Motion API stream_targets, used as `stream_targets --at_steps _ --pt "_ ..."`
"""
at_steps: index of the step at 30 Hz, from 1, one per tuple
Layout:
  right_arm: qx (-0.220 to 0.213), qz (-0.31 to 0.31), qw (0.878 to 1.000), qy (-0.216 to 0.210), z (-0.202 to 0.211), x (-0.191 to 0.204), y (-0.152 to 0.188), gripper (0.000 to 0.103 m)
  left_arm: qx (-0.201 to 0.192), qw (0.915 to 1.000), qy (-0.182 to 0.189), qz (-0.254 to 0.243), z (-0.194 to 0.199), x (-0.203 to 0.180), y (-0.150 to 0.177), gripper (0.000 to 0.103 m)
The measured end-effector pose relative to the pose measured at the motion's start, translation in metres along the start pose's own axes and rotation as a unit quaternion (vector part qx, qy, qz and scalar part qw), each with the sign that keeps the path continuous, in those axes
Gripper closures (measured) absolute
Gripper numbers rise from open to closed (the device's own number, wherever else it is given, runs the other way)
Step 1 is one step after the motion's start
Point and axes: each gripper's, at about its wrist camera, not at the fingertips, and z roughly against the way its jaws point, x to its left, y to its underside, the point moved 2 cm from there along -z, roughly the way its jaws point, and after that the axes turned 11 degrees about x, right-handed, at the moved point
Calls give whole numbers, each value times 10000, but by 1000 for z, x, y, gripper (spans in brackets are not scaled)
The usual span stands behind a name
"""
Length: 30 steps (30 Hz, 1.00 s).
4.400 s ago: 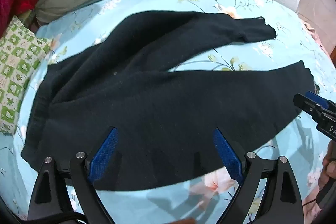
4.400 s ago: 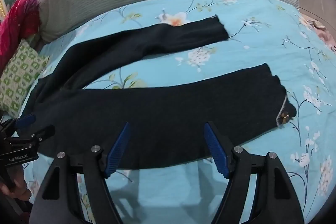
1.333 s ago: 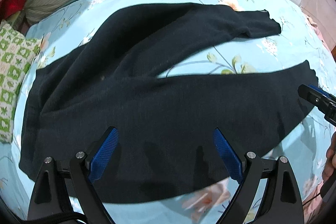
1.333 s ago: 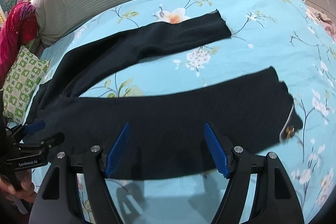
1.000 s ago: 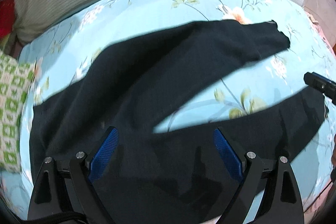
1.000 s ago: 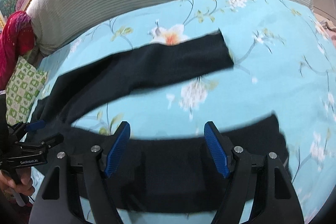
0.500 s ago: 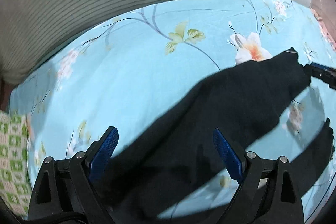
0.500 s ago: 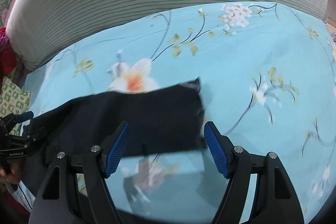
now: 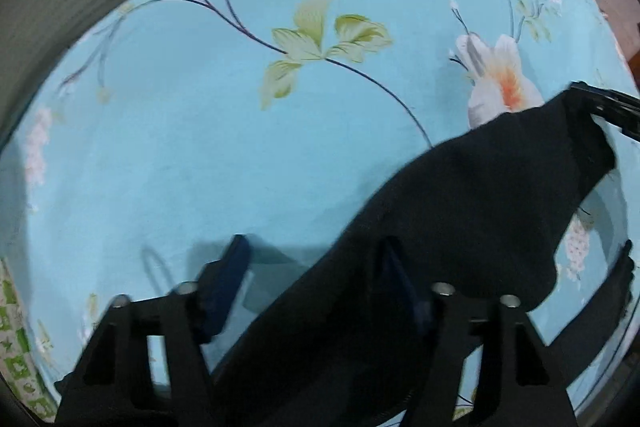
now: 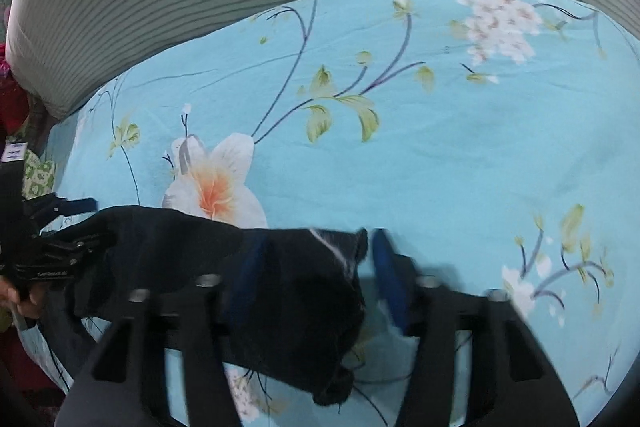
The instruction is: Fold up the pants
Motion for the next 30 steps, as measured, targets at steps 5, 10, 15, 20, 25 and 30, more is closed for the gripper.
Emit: stream_targets --at_steps 5,10,15,20,25,30 --pt "-116 265 9996 -13 6 7 5 94 -163 9985 -68 -519 13 -13 10 97" --pt "-322 502 9982 -31 33 11 22 95 -481 9969 211 -589 43 -15 41 98" --pt "-536 560 9967 -226 66 8 54 95 -656 9953 374 -613 63 -39 78 99" --pt "-609 545 9965 -192 90 1 94 95 -669 9935 653 -651 69 -71 121 99" --pt "-607 502 9967 -170 95 -1 130 95 -606 9921 846 -698 70 -89 155 99" --pt "-733 437 9962 -173 109 -8 164 95 -568 9885 1099 -874 71 -112 196 99"
